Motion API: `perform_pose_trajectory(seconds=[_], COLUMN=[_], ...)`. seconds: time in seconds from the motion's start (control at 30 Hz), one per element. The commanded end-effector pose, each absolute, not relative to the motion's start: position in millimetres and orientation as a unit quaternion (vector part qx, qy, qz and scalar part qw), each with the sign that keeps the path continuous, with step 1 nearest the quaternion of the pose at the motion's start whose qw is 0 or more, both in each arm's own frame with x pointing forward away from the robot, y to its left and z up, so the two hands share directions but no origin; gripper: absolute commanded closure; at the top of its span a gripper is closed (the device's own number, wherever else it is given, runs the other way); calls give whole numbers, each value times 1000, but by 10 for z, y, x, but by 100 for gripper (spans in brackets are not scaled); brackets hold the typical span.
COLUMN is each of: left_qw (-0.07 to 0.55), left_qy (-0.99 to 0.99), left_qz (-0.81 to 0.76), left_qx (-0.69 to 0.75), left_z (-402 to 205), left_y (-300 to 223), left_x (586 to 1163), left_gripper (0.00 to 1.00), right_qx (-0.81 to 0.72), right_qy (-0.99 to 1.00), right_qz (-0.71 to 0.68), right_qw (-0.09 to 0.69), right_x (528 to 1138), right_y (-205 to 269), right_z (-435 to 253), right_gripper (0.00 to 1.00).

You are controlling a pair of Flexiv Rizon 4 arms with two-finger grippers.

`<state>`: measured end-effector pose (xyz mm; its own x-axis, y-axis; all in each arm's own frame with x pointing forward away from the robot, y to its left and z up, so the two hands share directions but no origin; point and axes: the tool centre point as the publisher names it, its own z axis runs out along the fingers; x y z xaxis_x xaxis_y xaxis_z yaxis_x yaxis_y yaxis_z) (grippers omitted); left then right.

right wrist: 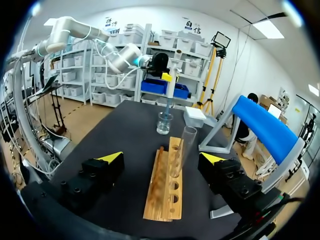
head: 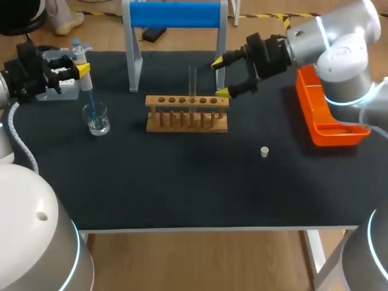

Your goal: Invert the test tube, pick up the pipette, mount the tip to pipette, aspirate from beaker and dispense into the tube, eject the tip, return the pipette, and cap with the stopper.

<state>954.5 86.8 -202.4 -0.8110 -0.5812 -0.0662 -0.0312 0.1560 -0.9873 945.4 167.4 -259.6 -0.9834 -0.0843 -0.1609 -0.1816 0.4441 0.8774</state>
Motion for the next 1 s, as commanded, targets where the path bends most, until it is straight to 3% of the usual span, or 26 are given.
perform_pose_trajectory(seconds=[0.03, 1.0], left_qw=[225, 225], left_qy=[726, 726], left_qz=[-614, -614], left_qx=[-212, -212], left_z=[-2023, -2023], left_y=[860, 860], left_x=[9542, 9542], left_gripper=[100, 100], right_qx=[-81, -105], right_qy=[846, 846], right_qz=[525, 523], right_qw=[43, 10], right_x=[9524, 9854], right_y=[1753, 2180], right_z=[-2698, -2889], right_gripper=[0, 0])
